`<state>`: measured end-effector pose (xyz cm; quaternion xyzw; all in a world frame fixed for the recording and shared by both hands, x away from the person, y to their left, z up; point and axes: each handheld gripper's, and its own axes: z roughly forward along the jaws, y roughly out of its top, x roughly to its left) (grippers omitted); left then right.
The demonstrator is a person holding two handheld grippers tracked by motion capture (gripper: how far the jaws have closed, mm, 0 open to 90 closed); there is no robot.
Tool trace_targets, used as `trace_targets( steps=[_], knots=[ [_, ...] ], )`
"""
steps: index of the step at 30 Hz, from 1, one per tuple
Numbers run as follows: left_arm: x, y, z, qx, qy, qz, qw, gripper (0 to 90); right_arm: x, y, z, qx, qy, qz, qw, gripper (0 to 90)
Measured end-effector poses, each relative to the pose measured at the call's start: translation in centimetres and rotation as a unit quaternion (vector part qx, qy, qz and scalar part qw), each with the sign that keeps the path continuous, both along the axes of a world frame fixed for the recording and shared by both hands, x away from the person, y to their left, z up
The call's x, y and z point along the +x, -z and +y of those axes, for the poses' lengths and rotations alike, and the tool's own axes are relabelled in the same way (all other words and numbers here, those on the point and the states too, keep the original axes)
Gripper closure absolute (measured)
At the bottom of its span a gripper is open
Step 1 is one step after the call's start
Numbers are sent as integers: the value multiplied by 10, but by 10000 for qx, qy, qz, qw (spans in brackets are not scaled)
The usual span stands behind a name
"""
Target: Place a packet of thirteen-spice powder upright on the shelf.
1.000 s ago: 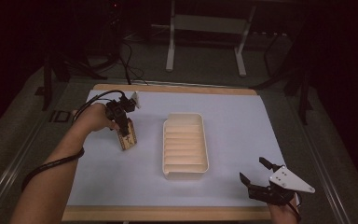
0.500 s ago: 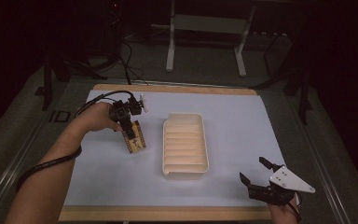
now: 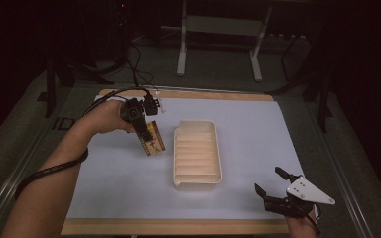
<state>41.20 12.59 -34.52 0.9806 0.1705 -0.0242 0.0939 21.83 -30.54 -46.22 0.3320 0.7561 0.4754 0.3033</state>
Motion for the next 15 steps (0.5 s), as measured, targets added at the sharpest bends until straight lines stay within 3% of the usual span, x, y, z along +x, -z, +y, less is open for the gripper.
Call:
trace_targets(
  steps=[6,10,15],
  knots=[
    [-3,-19,-14,-52,84,-117,9999,683,1,0,-1,30,-21,20,10000,143],
    [-5,-32,-22,-279,132,-168,9994,683,0,0,0,25,-29,18,10000,143],
    [-7,-45,-32,-490,203,-381,9979,684,1,0,-1,36,-42,6,10000,143]
  ],
)
